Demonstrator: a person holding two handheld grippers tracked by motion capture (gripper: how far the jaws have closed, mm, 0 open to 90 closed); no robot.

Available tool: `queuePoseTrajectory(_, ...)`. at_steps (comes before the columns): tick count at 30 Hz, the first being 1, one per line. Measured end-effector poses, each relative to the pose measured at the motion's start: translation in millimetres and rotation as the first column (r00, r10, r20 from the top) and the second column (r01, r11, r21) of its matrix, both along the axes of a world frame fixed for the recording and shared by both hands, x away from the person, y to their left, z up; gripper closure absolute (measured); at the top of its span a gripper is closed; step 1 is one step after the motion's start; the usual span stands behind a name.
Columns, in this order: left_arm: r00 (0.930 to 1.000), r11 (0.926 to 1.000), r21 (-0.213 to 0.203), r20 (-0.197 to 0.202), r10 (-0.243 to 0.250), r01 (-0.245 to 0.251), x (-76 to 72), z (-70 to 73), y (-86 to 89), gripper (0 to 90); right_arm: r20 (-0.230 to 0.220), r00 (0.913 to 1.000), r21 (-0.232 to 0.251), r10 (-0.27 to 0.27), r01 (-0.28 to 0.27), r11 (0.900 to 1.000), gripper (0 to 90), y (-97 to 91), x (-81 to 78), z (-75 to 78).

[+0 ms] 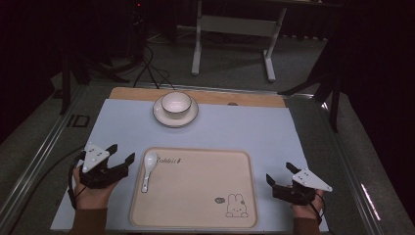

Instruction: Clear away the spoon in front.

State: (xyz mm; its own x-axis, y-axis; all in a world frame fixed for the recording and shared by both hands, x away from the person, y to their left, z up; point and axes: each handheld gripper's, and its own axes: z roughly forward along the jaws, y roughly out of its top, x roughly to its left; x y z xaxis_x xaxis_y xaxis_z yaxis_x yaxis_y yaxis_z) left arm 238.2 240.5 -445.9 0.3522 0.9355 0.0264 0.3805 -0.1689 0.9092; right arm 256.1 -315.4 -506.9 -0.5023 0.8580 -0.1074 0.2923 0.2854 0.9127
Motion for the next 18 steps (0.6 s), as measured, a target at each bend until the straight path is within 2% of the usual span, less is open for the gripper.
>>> queuePoseTrajectory(5,0.9997,0.9997,0.009,-0.004,0.023,-0.023,8.2,-4.9,9.1,35.3,-0.002,1.0000,0.001,-0.005,0.005,1.0000,14.2,-0.9,-0.3,0.2)
queuePoseTrajectory(13,0.9968,0.9970,0.015,-0.024,0.077,-0.077,21.9,-22.2,18.8,35.2,0.001,0.9999,0.009,-0.015,0.015,0.9998,14.2,-3.9,-0.8,0.8)
queuePoseTrajectory(18,0.9961,0.9968,0.017,-0.039,0.079,-0.078,26.7,-29.4,19.8,35.1,-0.001,0.9998,0.010,-0.019,0.019,0.9998,14.2,-5.7,-1.2,0.9)
